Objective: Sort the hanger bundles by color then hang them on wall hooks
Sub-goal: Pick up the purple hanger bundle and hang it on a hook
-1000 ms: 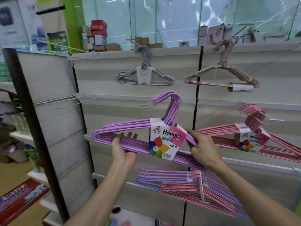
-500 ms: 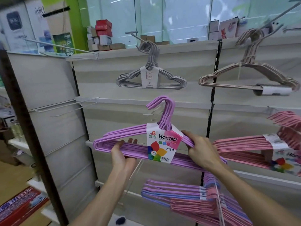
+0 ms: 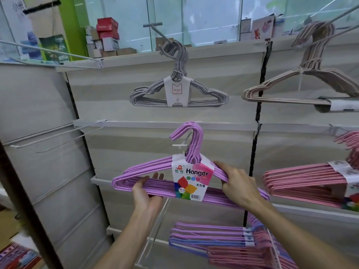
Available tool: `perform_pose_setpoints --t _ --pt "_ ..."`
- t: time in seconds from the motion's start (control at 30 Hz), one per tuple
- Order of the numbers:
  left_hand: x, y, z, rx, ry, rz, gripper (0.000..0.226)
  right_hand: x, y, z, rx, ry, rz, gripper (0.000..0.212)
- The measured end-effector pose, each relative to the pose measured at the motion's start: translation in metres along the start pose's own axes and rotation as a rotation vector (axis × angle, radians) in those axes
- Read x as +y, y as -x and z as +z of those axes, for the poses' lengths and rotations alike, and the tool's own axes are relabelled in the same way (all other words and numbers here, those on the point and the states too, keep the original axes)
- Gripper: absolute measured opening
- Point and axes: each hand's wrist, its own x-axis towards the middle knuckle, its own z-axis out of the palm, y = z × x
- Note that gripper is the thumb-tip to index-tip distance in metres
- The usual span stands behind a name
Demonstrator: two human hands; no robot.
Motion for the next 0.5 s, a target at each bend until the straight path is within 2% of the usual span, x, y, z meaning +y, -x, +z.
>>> perform_pose_setpoints --t 0.37,0.5 --pt "-0.013 -0.073 0.006 0.003 0.007 -0.094 0.012 0.009 -0.035 0.029 0.009 0.074 0.108 0.074" --pt "-0.022 -0.097 0.005 0.012 0.025 -0.095 0.021 0.016 -0.052 0.039 0.005 0.126 0.122 0.073"
